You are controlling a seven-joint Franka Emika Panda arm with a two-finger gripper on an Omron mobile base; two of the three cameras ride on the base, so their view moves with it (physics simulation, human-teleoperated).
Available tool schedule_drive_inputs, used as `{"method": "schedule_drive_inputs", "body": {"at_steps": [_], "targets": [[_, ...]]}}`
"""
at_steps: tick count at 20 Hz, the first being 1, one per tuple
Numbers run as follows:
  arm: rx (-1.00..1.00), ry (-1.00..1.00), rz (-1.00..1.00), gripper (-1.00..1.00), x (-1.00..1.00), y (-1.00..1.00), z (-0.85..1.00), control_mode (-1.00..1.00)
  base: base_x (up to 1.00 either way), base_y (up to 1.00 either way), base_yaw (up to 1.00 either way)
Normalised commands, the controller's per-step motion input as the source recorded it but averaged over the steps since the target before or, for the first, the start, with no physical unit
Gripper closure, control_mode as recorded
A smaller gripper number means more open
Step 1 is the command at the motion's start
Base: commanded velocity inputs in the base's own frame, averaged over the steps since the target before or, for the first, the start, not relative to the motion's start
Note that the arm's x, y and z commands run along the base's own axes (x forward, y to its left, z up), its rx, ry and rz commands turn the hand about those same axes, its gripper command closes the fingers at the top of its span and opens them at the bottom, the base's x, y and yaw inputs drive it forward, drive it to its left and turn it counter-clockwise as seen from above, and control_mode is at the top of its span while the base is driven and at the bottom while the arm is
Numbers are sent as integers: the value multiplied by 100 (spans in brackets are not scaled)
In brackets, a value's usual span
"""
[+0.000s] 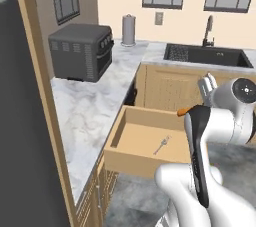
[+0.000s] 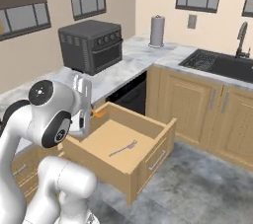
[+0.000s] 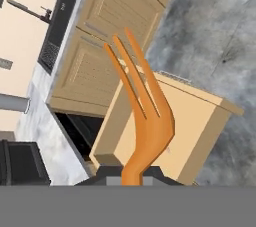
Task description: Organize the utensils by type. Pick up the wooden spoons from the counter and place them in the open cabinet. Then pick up the metallic utensils from the counter and place them in the open drawer.
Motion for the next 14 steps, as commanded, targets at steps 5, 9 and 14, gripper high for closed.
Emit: {"method": "schedule_drive_inputs", "body": {"at_steps": [5, 9, 14], "targets": [[0, 0, 0, 100, 0, 0, 0, 100, 36, 9, -33], [0, -4, -22, 100, 37, 28, 0, -100, 0, 0, 0], [-1, 3, 0, 100, 74, 4, -2, -100, 0, 0, 0]]}}
